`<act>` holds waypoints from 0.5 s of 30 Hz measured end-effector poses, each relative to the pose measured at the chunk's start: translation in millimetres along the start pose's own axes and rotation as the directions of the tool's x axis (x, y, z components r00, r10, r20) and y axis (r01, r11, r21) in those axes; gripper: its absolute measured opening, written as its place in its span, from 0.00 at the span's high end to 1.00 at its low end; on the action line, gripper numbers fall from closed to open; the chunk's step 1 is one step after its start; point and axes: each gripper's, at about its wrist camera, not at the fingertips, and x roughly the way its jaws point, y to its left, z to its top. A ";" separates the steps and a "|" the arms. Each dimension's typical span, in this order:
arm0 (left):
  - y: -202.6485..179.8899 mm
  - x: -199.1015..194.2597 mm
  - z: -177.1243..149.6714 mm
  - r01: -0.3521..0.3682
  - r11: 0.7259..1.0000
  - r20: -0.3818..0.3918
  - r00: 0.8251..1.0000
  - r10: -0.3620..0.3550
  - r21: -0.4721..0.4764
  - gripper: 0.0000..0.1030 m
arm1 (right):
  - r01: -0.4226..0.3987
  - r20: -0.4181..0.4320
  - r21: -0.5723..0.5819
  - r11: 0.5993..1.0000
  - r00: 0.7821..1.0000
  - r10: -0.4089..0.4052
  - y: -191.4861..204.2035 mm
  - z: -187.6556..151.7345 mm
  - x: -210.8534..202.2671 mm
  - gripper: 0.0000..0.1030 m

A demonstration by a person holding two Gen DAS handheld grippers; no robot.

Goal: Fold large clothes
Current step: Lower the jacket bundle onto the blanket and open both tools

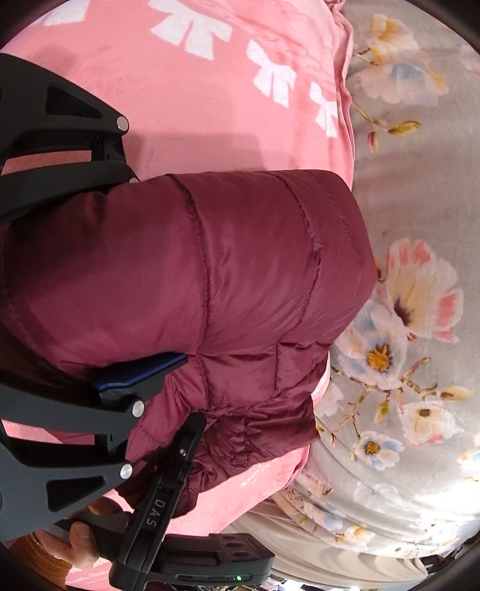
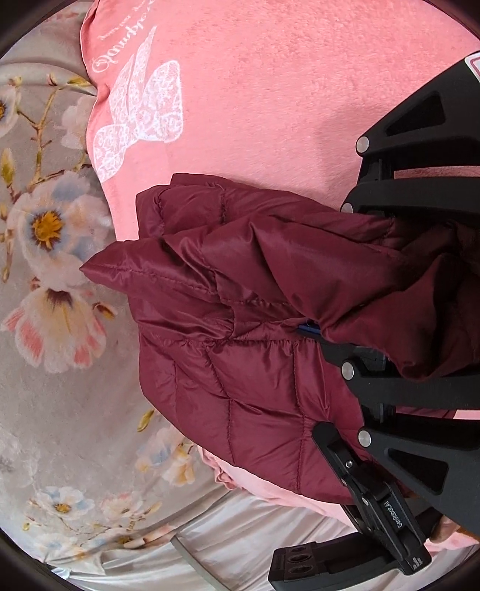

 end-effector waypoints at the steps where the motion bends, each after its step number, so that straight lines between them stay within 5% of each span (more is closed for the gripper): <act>1: 1.1 1.1 -0.2 0.000 1.000 -0.006 1.000 0.000 -0.012 0.41 | 0.005 -0.004 -0.002 1.000 1.000 -0.005 0.3 0.9 1.4 0.63; 15: -0.3 6.2 -4.0 -0.087 0.995 -0.030 0.996 0.086 -0.042 0.36 | 0.064 -0.061 0.001 0.998 0.996 -0.064 0.1 3.5 14.9 0.47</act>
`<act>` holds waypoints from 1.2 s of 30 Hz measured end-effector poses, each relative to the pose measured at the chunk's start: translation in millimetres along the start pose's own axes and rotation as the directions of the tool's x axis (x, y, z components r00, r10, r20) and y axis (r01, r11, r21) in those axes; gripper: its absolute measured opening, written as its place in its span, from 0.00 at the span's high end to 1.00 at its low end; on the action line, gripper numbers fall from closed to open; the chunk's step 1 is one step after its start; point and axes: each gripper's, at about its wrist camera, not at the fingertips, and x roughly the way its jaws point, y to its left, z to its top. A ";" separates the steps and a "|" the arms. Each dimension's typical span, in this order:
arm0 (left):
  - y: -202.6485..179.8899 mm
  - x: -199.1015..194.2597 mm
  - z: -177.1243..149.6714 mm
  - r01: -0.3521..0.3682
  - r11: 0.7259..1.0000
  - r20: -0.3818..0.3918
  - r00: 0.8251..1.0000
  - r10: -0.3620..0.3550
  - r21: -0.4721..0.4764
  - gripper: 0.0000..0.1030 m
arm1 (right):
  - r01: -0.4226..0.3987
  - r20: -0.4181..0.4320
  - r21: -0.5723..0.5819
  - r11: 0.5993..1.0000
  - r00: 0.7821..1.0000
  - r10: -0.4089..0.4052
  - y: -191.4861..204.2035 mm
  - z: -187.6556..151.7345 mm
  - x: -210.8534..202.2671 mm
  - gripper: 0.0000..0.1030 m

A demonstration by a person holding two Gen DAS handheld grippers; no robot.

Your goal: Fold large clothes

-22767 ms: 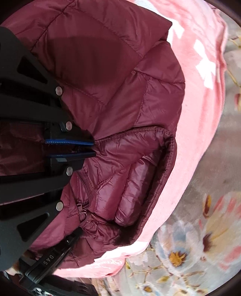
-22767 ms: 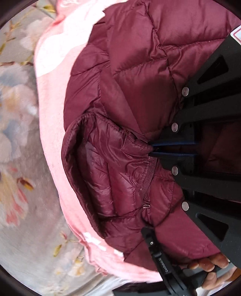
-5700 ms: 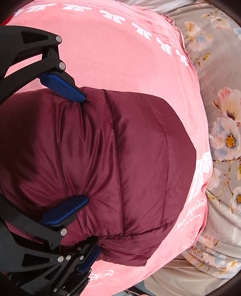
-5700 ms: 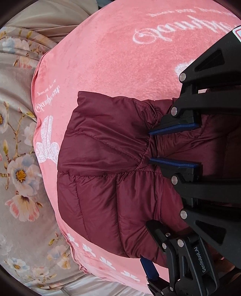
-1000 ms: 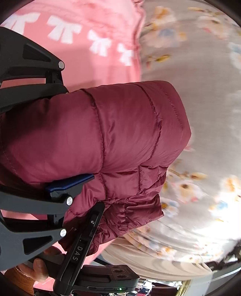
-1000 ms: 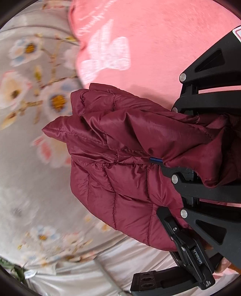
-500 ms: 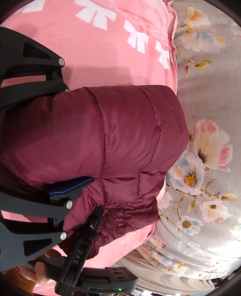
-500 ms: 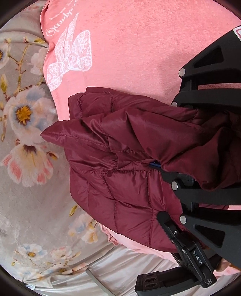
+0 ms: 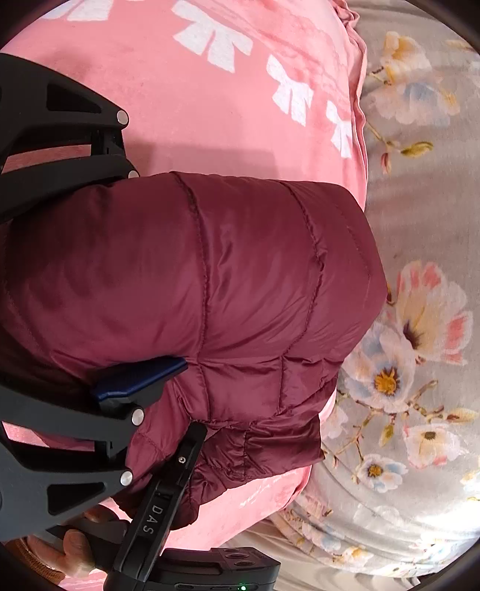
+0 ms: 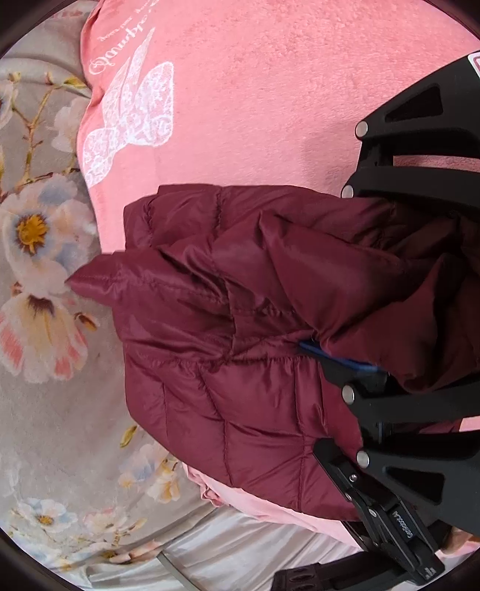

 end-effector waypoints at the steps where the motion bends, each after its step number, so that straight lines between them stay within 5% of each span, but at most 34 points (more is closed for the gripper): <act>1: -0.1 0.3 -0.3 -0.012 1.000 -0.003 1.000 0.012 -0.005 0.35 | -0.002 -0.007 0.011 1.000 1.000 0.003 -2.0 0.7 0.7 0.40; 7: -6.1 -8.9 -2.7 -0.132 0.991 -0.016 0.991 0.132 -0.035 0.20 | -0.001 -0.017 0.089 0.996 1.000 0.002 -19.7 -2.2 -20.2 0.25; 12: -23.1 -43.9 -5.0 -0.314 0.948 0.040 0.949 0.312 0.060 0.12 | 0.061 0.045 0.074 0.995 0.997 -0.064 -25.1 -11.3 -77.3 0.25; 14: -22.7 -64.1 -3.5 -0.352 0.935 0.041 0.936 0.350 0.052 0.12 | 0.093 0.097 0.045 0.995 0.991 -0.097 -18.5 -13.3 -101.5 0.33; 16: -20.1 -82.3 -0.1 -0.371 0.929 0.044 0.928 0.370 0.018 0.12 | 0.127 0.129 -0.020 0.992 0.984 -0.124 -4.2 -14.2 -119.8 0.64; 19: -19.0 -99.2 8.1 -0.393 0.918 0.036 0.918 0.395 -0.042 0.12 | 0.159 0.119 -0.121 0.980 0.982 -0.144 20.5 -12.1 -119.0 0.80; 26: -24.3 -66.2 -8.1 -0.486 0.873 -0.082 0.872 0.482 -0.033 0.12 | 0.278 0.000 -0.216 0.936 0.959 -0.284 13.7 -32.2 -63.5 0.85; 36: -30.2 -45.5 -31.2 -0.516 0.856 -0.099 0.854 0.511 -0.034 0.10 | 0.352 0.025 -0.222 0.909 0.934 -0.356 16.8 -46.2 -56.2 0.79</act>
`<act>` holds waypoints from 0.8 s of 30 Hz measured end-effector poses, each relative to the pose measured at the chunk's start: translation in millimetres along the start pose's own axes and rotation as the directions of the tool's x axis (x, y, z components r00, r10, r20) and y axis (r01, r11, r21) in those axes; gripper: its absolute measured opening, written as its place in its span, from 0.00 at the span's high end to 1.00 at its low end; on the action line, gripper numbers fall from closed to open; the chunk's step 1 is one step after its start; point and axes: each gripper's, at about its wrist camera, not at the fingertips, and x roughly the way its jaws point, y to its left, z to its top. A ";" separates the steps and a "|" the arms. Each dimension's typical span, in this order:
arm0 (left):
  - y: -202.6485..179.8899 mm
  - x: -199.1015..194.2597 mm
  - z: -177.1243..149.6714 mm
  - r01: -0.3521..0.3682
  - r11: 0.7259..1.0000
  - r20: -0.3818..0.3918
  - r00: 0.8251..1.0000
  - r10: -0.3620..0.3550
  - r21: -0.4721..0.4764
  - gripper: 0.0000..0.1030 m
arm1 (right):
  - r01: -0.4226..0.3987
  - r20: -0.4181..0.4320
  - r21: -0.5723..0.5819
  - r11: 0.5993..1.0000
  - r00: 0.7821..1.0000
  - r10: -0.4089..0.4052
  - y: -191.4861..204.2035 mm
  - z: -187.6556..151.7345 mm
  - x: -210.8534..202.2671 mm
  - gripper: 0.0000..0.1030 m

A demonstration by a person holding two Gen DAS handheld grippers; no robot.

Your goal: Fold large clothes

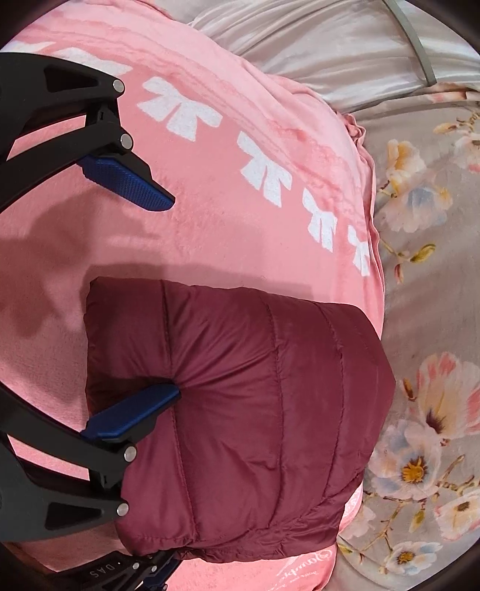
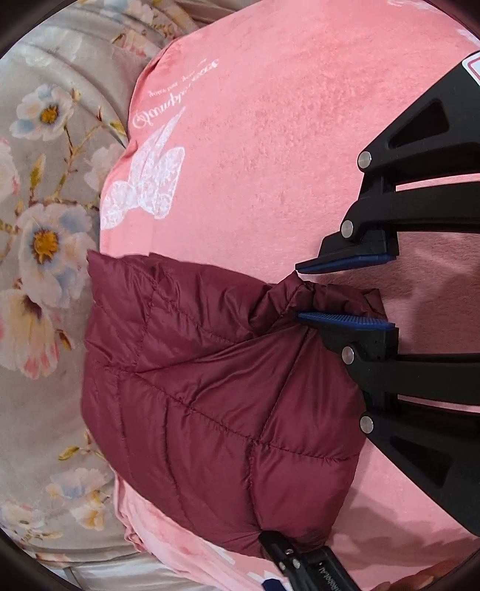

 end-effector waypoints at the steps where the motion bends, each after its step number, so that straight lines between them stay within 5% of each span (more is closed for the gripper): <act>1: 0.5 -0.2 -0.6 0.000 1.000 0.003 1.000 0.000 -0.005 0.10 | -0.005 0.016 0.017 1.000 1.000 0.004 -1.1 -3.8 -7.8 0.78; 7: 11.5 -15.2 -22.4 0.067 0.995 0.025 0.998 -0.066 -0.074 0.07 | -0.044 0.085 0.060 0.997 0.996 0.039 -4.4 -38.3 -50.0 0.54; 12: 9.8 -29.1 -54.4 0.099 0.990 0.023 0.995 -0.097 -0.098 0.07 | -0.040 0.080 0.042 0.998 0.996 0.037 2.6 -65.7 -66.1 0.53; 17: -4.6 -51.0 -73.9 0.066 0.997 0.079 0.995 -0.064 -0.032 0.06 | -0.034 0.096 0.017 0.999 0.995 0.033 8.7 -81.1 -80.2 0.48; 24: -3.7 -71.4 -95.3 0.055 0.997 0.092 0.995 -0.049 -0.056 0.06 | -0.027 0.109 0.034 0.999 0.994 0.023 7.3 -96.3 -93.2 0.39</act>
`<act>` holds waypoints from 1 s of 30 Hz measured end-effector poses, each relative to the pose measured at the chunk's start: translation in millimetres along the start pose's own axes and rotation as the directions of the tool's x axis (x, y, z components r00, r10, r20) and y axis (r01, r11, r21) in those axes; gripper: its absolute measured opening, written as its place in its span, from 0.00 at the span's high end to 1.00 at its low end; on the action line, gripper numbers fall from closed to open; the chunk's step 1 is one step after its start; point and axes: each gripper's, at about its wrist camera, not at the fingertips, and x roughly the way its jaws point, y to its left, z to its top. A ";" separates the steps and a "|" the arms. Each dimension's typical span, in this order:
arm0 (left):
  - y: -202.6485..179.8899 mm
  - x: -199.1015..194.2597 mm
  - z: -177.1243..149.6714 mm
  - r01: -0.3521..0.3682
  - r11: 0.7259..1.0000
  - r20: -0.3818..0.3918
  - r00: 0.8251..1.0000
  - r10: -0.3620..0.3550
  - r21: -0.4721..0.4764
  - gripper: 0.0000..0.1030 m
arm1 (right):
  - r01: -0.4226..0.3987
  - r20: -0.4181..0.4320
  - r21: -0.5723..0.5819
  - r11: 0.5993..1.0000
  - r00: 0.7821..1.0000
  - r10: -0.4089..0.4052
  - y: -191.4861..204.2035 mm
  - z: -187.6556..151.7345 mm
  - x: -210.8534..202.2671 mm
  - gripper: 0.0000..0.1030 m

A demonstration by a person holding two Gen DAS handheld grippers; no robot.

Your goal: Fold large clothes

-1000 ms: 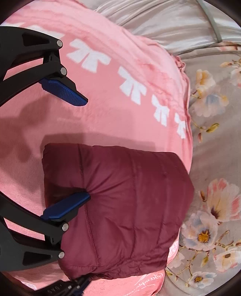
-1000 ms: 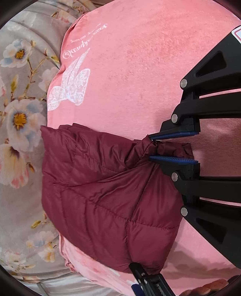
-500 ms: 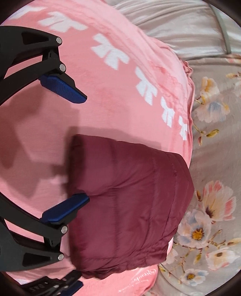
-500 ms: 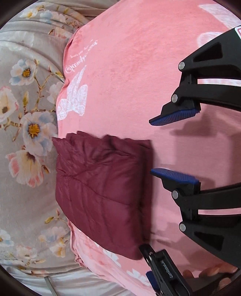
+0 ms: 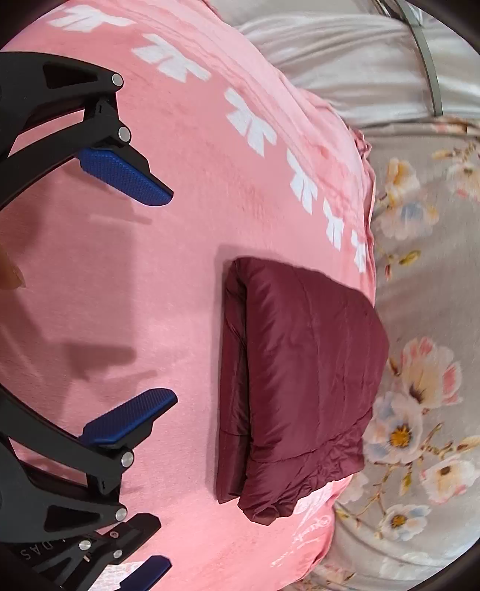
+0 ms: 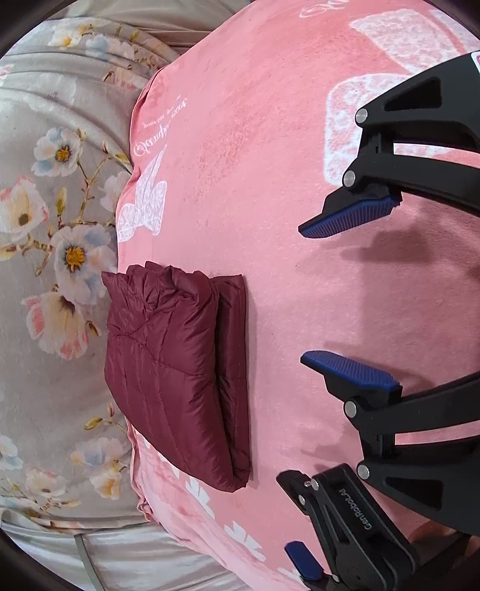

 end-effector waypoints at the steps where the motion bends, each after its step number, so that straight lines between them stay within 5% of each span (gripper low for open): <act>1: 1.3 -1.4 -2.3 -0.007 1.000 -0.001 1.000 0.007 -0.009 0.06 | 0.006 -0.004 0.001 1.000 1.000 -0.006 0.1 -0.1 0.7 0.39; 30: -12.1 -12.0 -11.4 -0.039 0.998 0.026 0.999 0.038 0.056 0.06 | 0.023 0.022 -0.028 0.999 0.999 -0.023 1.5 -1.3 -2.6 0.37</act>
